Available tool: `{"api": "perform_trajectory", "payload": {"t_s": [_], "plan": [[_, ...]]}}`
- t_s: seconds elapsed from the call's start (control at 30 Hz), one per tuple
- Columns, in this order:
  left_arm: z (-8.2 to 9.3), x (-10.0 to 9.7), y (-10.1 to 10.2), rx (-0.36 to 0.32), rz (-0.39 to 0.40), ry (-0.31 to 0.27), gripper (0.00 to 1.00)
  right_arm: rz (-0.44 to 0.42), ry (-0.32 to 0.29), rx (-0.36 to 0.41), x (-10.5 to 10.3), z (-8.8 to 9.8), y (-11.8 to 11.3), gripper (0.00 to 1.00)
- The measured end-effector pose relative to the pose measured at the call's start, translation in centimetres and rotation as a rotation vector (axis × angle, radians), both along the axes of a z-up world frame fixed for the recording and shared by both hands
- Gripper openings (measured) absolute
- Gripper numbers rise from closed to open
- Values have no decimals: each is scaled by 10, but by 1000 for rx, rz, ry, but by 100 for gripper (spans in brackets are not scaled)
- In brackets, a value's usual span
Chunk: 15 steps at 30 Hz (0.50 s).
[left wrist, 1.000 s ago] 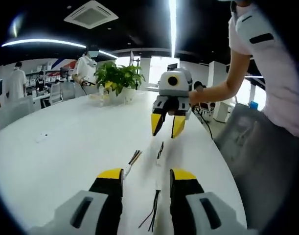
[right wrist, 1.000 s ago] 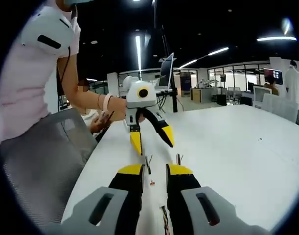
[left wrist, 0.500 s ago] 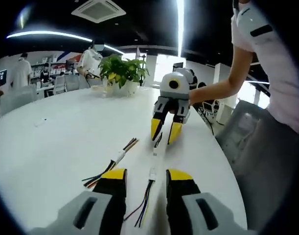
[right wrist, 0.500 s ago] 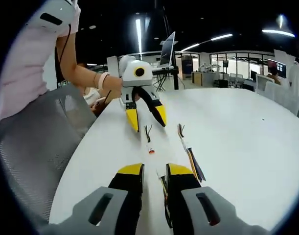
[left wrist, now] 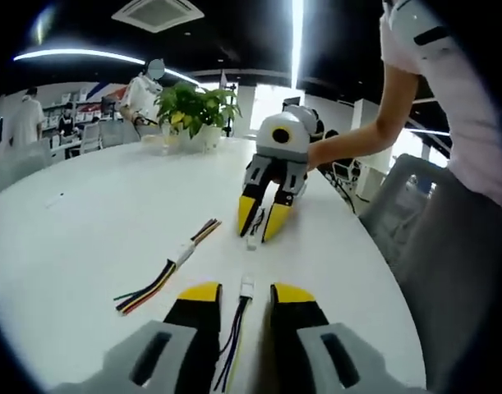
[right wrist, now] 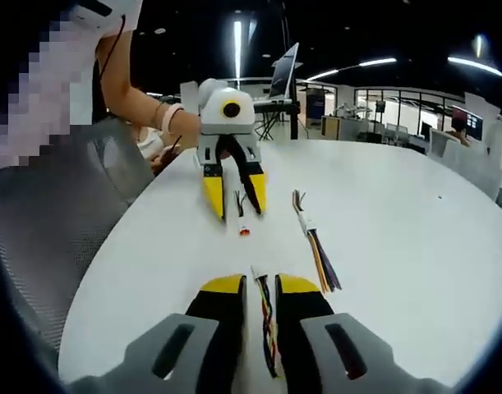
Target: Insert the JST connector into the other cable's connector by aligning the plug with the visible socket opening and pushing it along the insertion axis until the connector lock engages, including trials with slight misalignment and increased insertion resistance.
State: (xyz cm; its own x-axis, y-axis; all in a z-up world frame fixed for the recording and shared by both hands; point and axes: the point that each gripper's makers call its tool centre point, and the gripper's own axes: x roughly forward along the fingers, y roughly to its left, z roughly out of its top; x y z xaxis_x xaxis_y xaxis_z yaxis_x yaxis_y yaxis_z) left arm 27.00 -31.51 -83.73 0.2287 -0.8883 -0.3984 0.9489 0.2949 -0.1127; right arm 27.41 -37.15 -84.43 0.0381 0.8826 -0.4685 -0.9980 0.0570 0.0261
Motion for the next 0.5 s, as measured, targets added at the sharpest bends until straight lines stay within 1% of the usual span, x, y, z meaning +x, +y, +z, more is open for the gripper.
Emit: {"api": "perform_trajectory", "payload": {"t_s": [0.07,0.1,0.13,0.17,0.2,0.23,0.3,0.33,0.37,0.4,0.5], "plan": [[-1,0,-1,2,-2,2,14,3,-25,-2,0,1,-1,10],[-5,1,-1,21,-3,3,14,11,-35,-4,-1,1,-1,10],[-8,0,0,45,-16,-14,13,12,-40,-4,-1,0,-2,10],[-4,-2,-1,30,-12,-9,13,11,-52,-2,-1,0,-1,12],[-5,-2,-1,32,-15,-12,12,7,-63,0,0,1,-2,13],[-4,-2,-1,40,-29,-37,11,5,-69,3,0,1,-2,13],[-3,-3,-1,31,-37,-41,6,11,-80,10,-3,1,-3,11],[-4,-5,1,37,-36,-41,3,11,-82,12,-5,0,-2,9],[-3,-4,2,36,-36,-58,2,12,-79,16,-6,0,-2,6],[-3,-4,2,39,-42,-56,2,9,-69,29,-7,0,-2,6],[-2,-4,3,33,-46,-62,2,-13,-71,39,-5,0,-2,6]]}}
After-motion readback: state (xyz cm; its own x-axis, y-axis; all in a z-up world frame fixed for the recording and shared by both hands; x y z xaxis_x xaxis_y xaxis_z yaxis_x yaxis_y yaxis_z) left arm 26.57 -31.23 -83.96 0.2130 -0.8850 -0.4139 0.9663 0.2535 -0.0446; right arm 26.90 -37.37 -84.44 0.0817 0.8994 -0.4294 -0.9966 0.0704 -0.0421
